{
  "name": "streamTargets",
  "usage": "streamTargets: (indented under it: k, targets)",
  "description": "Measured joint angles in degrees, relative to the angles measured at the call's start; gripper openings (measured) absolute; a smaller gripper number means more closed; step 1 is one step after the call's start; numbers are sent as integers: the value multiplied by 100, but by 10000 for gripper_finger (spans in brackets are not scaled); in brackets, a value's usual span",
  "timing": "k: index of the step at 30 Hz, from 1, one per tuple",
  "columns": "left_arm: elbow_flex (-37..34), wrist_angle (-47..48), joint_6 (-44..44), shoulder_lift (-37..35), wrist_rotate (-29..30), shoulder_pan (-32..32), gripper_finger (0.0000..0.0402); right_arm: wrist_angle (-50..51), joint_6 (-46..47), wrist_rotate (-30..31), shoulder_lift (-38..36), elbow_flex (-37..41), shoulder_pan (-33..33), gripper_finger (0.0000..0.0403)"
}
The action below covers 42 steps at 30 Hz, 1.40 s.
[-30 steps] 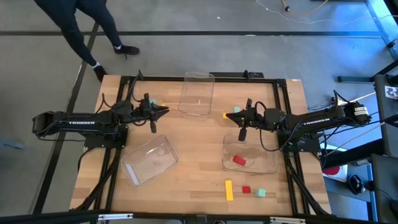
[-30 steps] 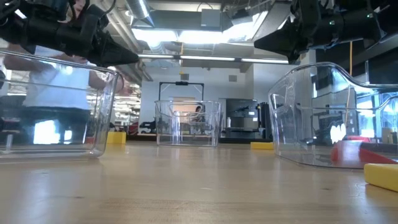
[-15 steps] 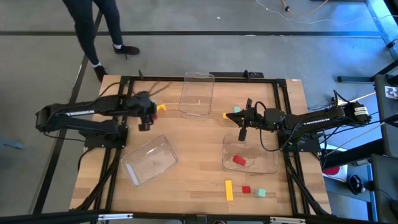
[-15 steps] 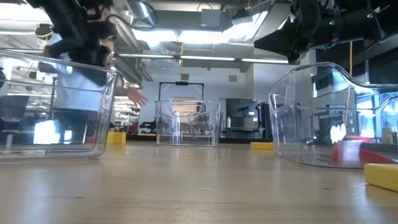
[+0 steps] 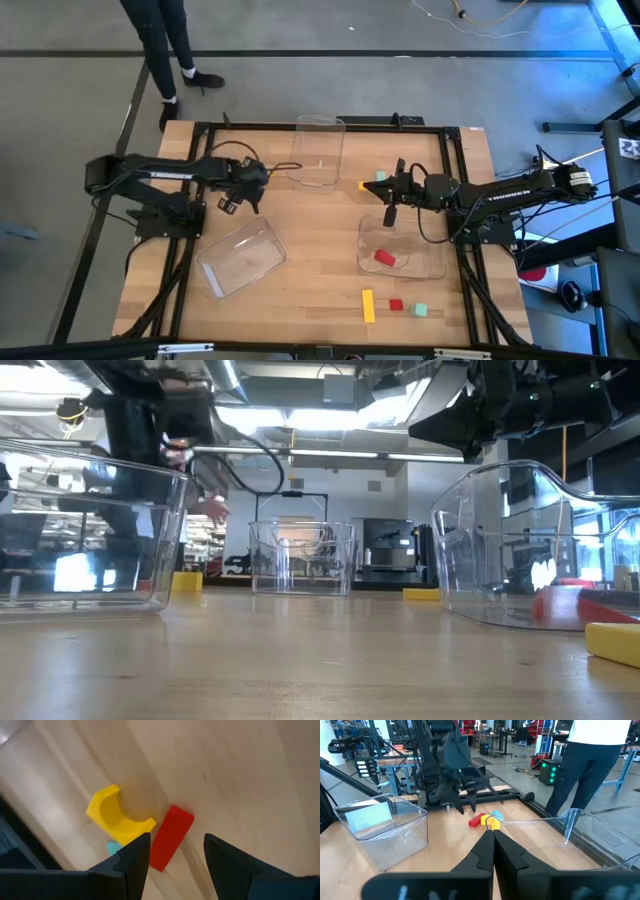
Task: Sort & place blocks by color
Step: Put the top red block into the bottom right transparent bin
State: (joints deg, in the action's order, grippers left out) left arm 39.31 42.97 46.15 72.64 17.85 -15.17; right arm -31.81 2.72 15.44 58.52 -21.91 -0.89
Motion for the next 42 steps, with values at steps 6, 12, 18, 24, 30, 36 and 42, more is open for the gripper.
streamTargets:
  k: [6,12,18,24,30,36,42]
  targets:
    - [0,-185,678,714,135,-155,179,0,2,0,0,0,0,6]
    - [2,-212,1130,1170,289,-233,179,63,131,0,0,0,0,6]
    - [0,-577,1309,1394,426,-261,179,72,151,-2,2,0,0,6]
    - [0,-550,1316,1417,423,-261,179,99,153,-2,2,0,0,6]
    - [0,-396,1404,1417,409,-261,179,110,153,-2,2,0,0,6]
    - [0,-377,1330,1417,277,-296,178,109,153,-2,1,0,0,6]
    - [-2,-382,1290,1417,348,-290,128,109,153,-2,2,0,0,6]
